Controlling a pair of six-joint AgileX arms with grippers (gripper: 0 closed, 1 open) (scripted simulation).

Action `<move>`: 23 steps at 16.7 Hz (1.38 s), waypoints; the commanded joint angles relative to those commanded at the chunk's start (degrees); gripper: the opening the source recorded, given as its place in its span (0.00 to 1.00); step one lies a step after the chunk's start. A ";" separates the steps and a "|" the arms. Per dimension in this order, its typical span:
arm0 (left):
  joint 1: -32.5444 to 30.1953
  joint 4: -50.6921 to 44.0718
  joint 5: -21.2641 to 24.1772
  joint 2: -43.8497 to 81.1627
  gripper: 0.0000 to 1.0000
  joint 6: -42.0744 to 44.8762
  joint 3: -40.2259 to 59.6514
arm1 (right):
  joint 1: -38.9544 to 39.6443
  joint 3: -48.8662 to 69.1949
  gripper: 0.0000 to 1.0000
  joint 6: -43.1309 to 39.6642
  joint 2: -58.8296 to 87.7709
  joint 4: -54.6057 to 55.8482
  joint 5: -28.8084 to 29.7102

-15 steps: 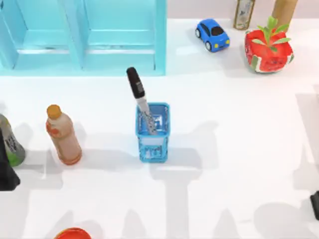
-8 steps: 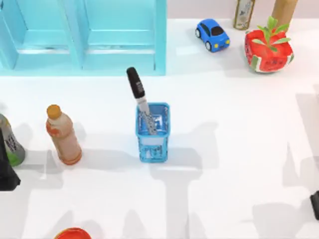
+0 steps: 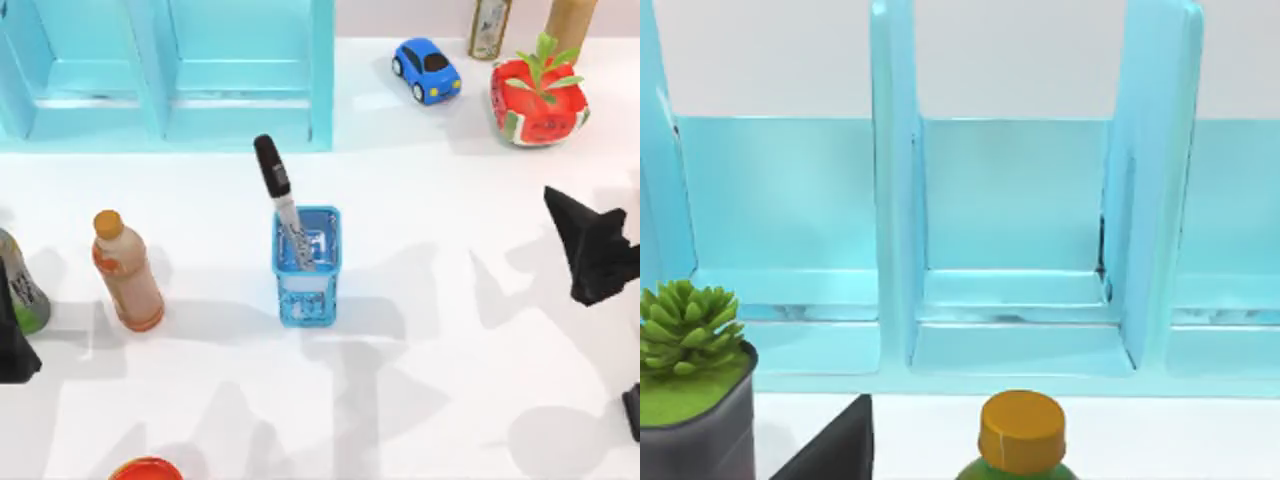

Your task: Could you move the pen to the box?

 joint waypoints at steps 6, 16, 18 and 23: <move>0.00 0.00 0.00 0.00 1.00 0.00 0.00 | 9.95 14.42 1.00 1.56 31.18 4.80 -3.59; 0.00 0.00 0.00 0.00 1.00 0.00 0.00 | 17.22 22.43 1.00 1.98 45.93 6.04 -5.77; 0.00 0.00 0.00 0.00 1.00 0.00 0.00 | 17.02 22.32 1.00 1.97 45.90 6.08 -5.71; 0.00 0.00 0.00 0.00 1.00 0.00 0.00 | 18.53 29.41 1.00 2.79 55.69 9.24 -4.52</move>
